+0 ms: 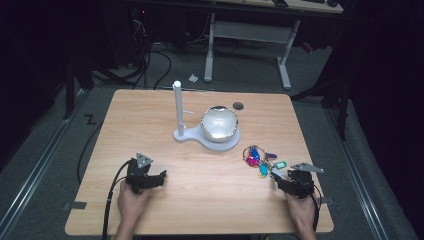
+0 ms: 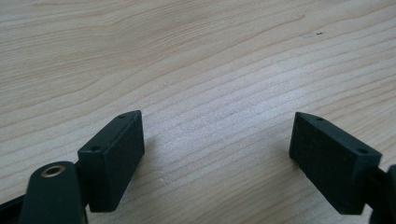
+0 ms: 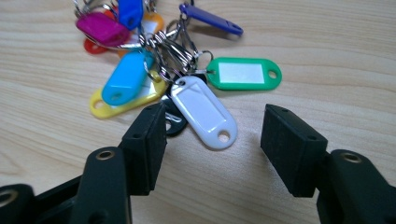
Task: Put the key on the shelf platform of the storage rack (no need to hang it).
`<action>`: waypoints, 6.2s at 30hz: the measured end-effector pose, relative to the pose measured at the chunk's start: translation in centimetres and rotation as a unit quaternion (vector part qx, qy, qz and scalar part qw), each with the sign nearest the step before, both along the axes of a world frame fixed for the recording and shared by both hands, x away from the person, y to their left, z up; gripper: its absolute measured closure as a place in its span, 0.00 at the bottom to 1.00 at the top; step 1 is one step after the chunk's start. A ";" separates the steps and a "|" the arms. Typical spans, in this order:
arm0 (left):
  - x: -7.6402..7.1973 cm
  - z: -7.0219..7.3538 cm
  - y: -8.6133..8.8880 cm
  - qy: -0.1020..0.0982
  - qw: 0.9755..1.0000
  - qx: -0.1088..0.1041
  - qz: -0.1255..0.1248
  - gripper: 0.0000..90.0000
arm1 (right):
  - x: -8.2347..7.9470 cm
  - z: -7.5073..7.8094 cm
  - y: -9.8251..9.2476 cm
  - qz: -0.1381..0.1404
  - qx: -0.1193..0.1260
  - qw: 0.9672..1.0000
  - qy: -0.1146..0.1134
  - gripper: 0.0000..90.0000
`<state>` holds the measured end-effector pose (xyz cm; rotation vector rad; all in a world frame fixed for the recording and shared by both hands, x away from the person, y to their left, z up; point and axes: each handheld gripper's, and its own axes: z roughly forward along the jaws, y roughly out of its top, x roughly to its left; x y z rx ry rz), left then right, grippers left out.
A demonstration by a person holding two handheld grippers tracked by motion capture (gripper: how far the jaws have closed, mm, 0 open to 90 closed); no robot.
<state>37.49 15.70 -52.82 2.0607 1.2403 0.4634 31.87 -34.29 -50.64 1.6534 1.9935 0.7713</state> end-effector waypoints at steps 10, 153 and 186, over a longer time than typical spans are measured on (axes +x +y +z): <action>0.0 0.0 0.0 0.000 1.000 0.000 0.000 0.21 | -0.3 1.7 0.4 0.016 -0.003 1.000 -0.018 0.50; 0.0 0.0 0.0 0.000 1.000 0.000 0.002 0.21 | 6.9 17.8 3.5 0.200 -0.006 0.977 -0.068 0.98; 0.0 0.0 0.0 0.000 1.000 0.000 0.001 0.21 | 10.2 23.4 6.7 0.245 0.018 0.966 -0.082 0.98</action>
